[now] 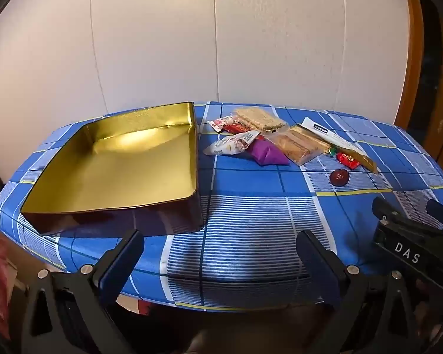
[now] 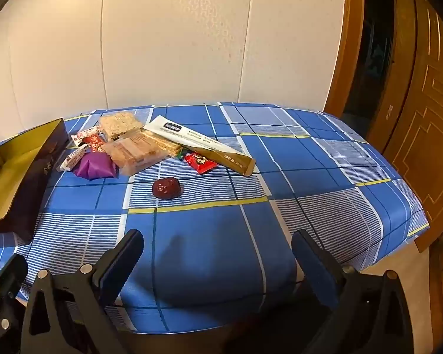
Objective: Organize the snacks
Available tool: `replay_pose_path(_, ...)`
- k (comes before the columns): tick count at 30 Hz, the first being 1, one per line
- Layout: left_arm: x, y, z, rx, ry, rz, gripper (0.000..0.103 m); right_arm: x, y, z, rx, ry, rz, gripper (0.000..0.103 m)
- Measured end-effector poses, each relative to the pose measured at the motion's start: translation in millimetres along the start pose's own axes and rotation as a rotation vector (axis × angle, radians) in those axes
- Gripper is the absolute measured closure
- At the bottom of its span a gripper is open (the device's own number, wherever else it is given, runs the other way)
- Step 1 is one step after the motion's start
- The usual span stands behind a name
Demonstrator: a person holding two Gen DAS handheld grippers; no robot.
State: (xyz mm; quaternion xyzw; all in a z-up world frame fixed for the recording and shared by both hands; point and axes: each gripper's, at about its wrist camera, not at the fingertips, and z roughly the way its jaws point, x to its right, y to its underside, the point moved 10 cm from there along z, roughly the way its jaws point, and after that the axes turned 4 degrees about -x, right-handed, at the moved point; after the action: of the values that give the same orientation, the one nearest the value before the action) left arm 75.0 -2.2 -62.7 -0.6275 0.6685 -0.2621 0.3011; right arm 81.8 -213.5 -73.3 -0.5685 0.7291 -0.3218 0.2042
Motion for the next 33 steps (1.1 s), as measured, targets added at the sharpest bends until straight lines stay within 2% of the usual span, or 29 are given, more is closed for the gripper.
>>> replay_pose_path(2,-1,5,5,-0.025,0.035,-0.024,0.0,2,1,1,-0.001,-0.001,0.003,0.002)
replay_pose_path(13,1,4,7,-0.033,0.054,0.006,0.0,-10,-10,-8,0.006,0.002,-0.001,0.002)
replay_pose_path(18,6,5,4,-0.018,0.061,0.036,0.0,-3,-1,1,0.019,-0.019,0.0,0.002)
replay_pose_path(24,12,6,3,-0.02,0.12,0.041,0.0,0,-2,2,0.018,-0.019,0.007,0.002)
replay_pose_path(33,14,8,4,-0.033,0.152,0.027,0.0,1,0,7,0.013,-0.022,0.013,0.002)
